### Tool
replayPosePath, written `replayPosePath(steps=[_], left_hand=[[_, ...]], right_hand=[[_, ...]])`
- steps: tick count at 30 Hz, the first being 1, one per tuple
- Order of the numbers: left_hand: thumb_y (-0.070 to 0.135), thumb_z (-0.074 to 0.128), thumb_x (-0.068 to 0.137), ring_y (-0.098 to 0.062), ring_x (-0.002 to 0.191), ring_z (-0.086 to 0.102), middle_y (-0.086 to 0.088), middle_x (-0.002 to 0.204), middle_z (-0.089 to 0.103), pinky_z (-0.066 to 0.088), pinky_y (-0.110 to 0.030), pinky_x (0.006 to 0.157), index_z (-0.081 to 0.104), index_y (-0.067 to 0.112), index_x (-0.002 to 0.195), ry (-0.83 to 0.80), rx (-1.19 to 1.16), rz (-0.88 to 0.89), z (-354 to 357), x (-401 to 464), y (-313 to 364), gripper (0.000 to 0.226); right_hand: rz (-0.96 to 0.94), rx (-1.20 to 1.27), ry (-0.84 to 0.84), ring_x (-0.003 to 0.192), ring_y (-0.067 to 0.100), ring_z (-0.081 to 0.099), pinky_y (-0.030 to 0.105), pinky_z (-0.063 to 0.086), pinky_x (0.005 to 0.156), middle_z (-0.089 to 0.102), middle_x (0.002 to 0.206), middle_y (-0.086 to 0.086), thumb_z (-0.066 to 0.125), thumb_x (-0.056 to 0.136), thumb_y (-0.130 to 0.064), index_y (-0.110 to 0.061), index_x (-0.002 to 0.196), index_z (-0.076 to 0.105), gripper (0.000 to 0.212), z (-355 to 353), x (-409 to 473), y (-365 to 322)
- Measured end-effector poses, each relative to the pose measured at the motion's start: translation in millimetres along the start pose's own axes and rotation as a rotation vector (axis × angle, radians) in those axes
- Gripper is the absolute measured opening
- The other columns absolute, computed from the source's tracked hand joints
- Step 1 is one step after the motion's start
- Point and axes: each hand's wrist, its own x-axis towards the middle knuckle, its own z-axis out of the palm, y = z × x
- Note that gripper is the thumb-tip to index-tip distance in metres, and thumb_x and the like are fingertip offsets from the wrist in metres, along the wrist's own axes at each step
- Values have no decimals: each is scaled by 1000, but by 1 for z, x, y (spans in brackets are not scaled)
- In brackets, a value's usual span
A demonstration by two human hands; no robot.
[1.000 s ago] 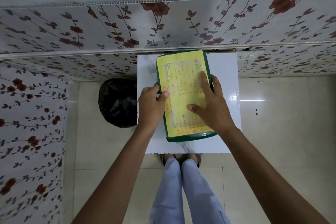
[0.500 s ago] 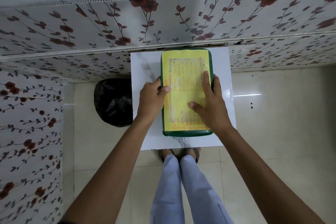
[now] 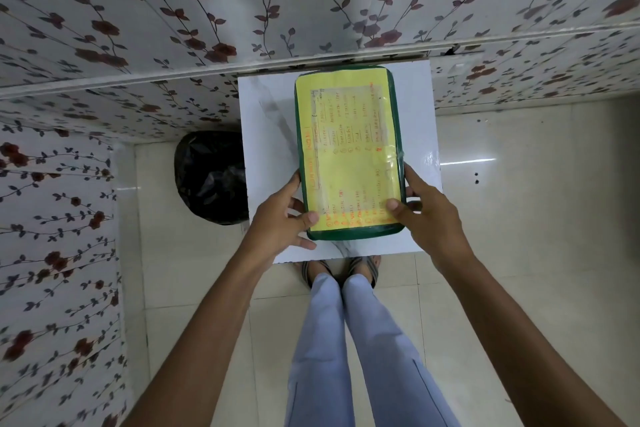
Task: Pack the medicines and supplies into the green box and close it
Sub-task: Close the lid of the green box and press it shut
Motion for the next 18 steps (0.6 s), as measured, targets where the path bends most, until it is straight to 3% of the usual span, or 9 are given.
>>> replayPosePath(steps=[7, 10, 13, 18], left_hand=[[6, 57, 87, -22, 81, 62, -3, 86, 51, 61, -34, 60, 34, 34, 139, 84, 23, 37, 8, -5, -4, 64], [15, 62, 85, -20, 84, 63, 0, 89, 55, 60, -36, 70, 48, 22, 131, 20, 53, -18, -2, -2, 17, 49], [23, 62, 85, -21, 93, 63, 4, 91, 61, 57, -41, 79, 58, 18, 116, 126, 90, 37, -12, 24, 50, 32], [13, 65, 82, -29, 99, 64, -11, 108, 66, 57, -49, 79, 63, 13, 107, 249, 168, 88, -17, 62, 76, 25]], right_hand=[[-6, -42, -40, 94, 17, 50, 31, 44, 82, 51, 113, 4, 53, 92, -22, -33, 143, 25, 59, -2, -2, -5], [4, -5, -94, 96, 18, 53, 41, 50, 88, 50, 108, -3, 54, 91, -26, -32, 138, 35, 51, -11, 6, -23], [-27, 42, -42, 101, 22, 57, 44, 52, 91, 54, 108, -4, 52, 91, -30, -29, 130, 45, 39, -20, 37, -47], [-71, -17, -34, 110, 28, 56, 46, 50, 95, 53, 103, -3, 56, 90, -20, -20, 127, 49, 37, -26, 76, -70]])
